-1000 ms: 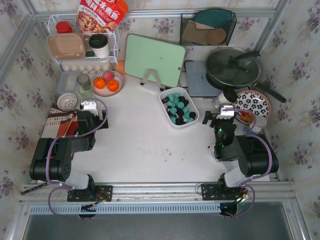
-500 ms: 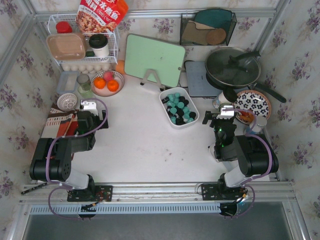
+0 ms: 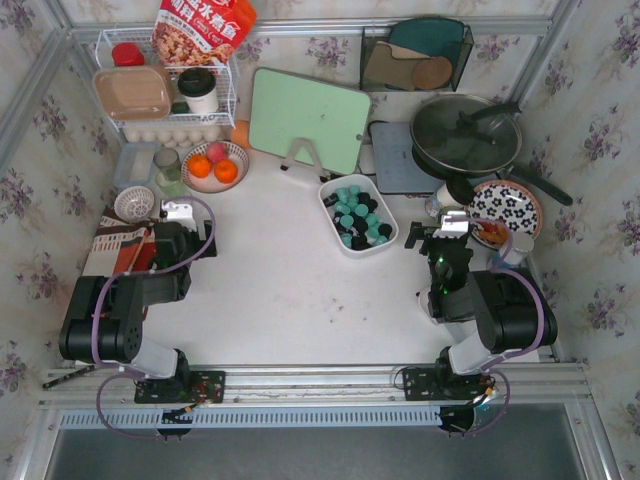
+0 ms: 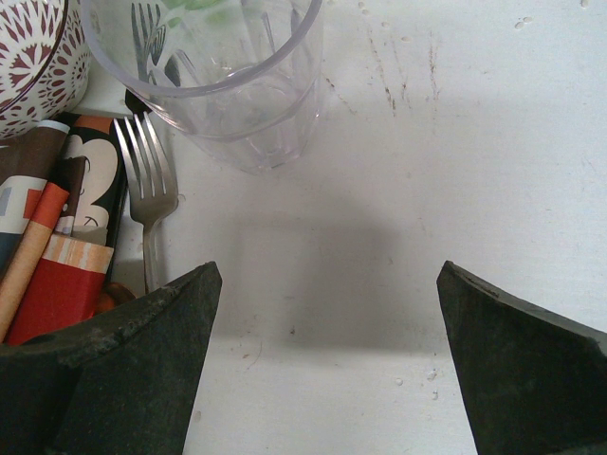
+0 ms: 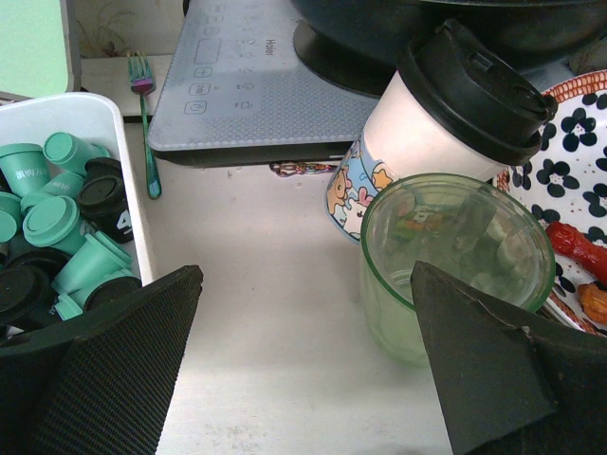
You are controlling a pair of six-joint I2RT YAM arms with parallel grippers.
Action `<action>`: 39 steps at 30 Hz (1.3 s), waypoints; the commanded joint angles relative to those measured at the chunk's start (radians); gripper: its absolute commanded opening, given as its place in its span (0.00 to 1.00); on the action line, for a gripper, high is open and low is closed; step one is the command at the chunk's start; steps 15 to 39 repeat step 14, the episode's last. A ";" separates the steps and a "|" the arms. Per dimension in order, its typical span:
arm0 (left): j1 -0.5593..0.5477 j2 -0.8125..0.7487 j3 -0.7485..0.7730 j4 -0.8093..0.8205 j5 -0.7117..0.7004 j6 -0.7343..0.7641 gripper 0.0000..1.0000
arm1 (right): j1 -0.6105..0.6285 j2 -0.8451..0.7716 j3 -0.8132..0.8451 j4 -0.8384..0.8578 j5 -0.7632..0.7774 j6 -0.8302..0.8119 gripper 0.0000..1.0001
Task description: Mix the coffee capsules in the storage basket
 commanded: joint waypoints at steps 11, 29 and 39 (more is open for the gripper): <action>0.001 -0.001 0.003 0.024 0.002 0.000 0.99 | -0.012 0.005 0.025 -0.037 -0.030 0.008 1.00; 0.001 -0.002 0.003 0.025 0.002 0.000 0.99 | -0.023 -0.003 0.012 -0.023 -0.055 0.007 1.00; 0.001 -0.002 0.003 0.025 0.002 0.000 0.99 | -0.023 -0.003 0.012 -0.023 -0.055 0.007 1.00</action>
